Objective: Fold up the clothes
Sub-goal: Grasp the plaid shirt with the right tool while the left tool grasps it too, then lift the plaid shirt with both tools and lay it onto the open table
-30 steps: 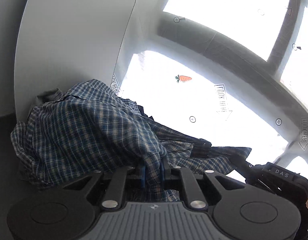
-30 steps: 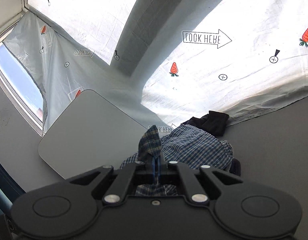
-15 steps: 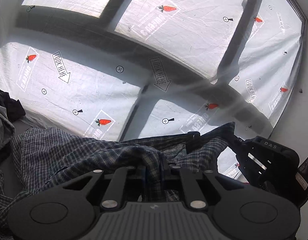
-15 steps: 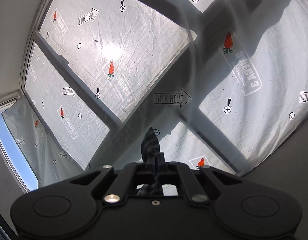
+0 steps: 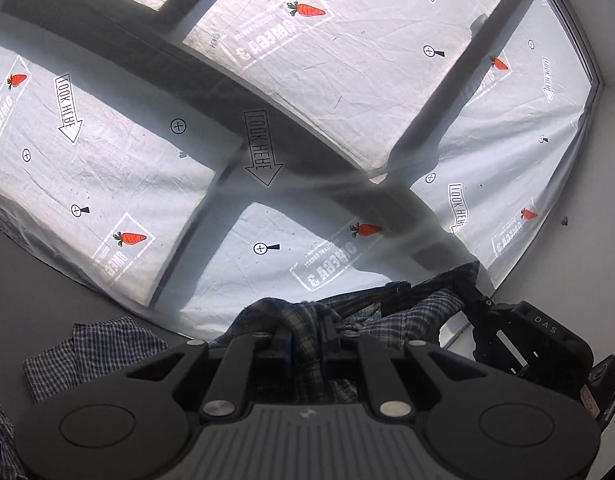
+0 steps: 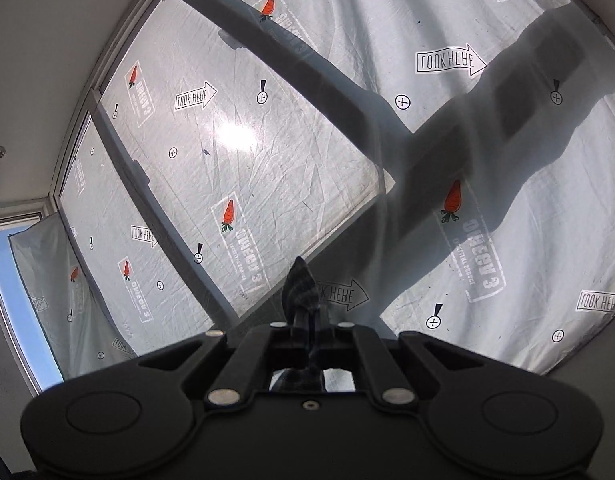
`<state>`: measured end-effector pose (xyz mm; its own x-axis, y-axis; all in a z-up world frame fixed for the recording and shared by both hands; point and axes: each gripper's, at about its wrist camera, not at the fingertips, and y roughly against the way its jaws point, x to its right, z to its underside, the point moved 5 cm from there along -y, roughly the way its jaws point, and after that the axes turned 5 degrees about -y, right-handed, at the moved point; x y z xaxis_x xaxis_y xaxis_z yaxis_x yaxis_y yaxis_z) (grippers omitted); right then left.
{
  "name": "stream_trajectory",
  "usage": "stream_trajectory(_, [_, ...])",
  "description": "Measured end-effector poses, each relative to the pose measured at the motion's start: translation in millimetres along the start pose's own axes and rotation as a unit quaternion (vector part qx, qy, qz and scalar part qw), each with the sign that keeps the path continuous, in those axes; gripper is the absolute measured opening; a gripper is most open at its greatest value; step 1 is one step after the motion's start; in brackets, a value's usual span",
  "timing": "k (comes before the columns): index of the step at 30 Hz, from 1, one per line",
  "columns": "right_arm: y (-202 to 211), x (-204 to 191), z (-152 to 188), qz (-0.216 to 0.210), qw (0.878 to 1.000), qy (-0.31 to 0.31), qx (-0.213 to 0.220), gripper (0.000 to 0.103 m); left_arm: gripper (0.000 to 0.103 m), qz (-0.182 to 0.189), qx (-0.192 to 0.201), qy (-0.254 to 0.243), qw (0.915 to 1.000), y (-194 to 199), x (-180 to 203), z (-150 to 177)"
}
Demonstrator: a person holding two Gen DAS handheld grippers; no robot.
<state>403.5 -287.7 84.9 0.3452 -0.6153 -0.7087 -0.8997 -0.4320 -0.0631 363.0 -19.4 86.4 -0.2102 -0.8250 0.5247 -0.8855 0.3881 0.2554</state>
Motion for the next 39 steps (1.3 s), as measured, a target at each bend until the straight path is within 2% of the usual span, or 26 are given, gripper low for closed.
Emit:
stream_trajectory(2, [-27, 4, 13, 0.004, 1.0, 0.001, -0.028, 0.004, 0.014, -0.03, 0.002, 0.02, 0.9994, -8, -34, -12])
stream_trajectory(4, [-61, 9, 35, 0.021, 0.998, 0.0, -0.062, 0.014, 0.014, -0.084, 0.001, 0.027, 0.9961, -13, -74, -16])
stream_trajectory(5, [-73, 12, 44, 0.031, 0.997, -0.001, -0.069, 0.024, 0.013, -0.115, -0.001, 0.03, 0.9929, -15, -95, -17])
stream_trajectory(6, [-85, 16, 55, 0.042, 0.996, -0.003, -0.076, 0.032, 0.013, -0.146, -0.002, 0.032, 0.9888, -17, -116, -18])
stream_trajectory(7, [-100, 23, 70, 0.053, 0.994, -0.007, -0.094, 0.034, 0.014, -0.181, -0.009, 0.039, 0.9826, -19, -143, -17])
stream_trajectory(9, [-118, 37, 93, 0.074, 0.99, -0.014, -0.123, 0.037, 0.015, -0.245, -0.033, 0.081, 0.9655, -21, -196, -6])
stream_trajectory(10, [-124, 46, 107, 0.09, 0.986, -0.008, -0.143, 0.038, 0.015, -0.275, -0.047, 0.114, 0.9535, -19, -226, 6])
stream_trajectory(12, [-136, 64, 134, 0.124, 0.975, 0.007, -0.185, 0.04, 0.017, -0.323, -0.074, 0.18, 0.926, -9, -281, 35])
stream_trajectory(14, [-141, 78, 156, 0.156, 0.962, 0.037, -0.219, 0.04, 0.021, -0.356, -0.093, 0.24, 0.8984, 8, -318, 72])
stream_trajectory(16, [-143, 94, 177, 0.19, 0.946, 0.07, -0.253, 0.041, 0.031, -0.372, -0.091, 0.268, 0.8841, 30, -332, 96])
stream_trajectory(18, [-145, 109, 195, 0.213, 0.931, 0.092, -0.283, 0.044, 0.042, -0.379, -0.09, 0.281, 0.8771, 47, -334, 113])
stream_trajectory(19, [-145, 116, 205, 0.223, 0.922, 0.103, -0.3, 0.044, 0.048, -0.376, -0.091, 0.286, 0.8766, 53, -332, 119])
stream_trajectory(20, [-146, 121, 213, 0.226, 0.915, 0.109, -0.315, 0.044, 0.049, -0.374, -0.091, 0.29, 0.8762, 59, -330, 125])
stream_trajectory(22, [-140, 117, 224, 0.214, 0.913, 0.101, -0.333, 0.044, 0.05, -0.366, -0.094, 0.296, 0.8771, 68, -325, 135])
stream_trajectory(26, [-128, 107, 246, 0.187, 0.909, 0.082, -0.365, 0.044, 0.052, -0.333, -0.112, 0.283, 0.8926, 66, -301, 144])
stream_trajectory(31, [-112, 94, 273, 0.152, 0.9, 0.057, -0.404, 0.045, 0.056, -0.306, -0.127, 0.234, 0.9139, 53, -273, 139])
stream_trajectory(35, [-99, 83, 294, 0.124, 0.892, 0.037, -0.434, 0.053, 0.057, -0.279, -0.116, 0.226, 0.9262, 57, -258, 133])
stream_trajectory(37, [-90, 75, 297, 0.114, 0.891, 0.048, -0.437, 0.058, 0.062, -0.263, -0.106, 0.227, 0.9318, 63, -252, 130])
stream_trajectory(39, [-80, 69, 301, 0.103, 0.889, 0.056, -0.442, 0.06, 0.063, -0.248, -0.101, 0.227, 0.9363, 65, -244, 131])
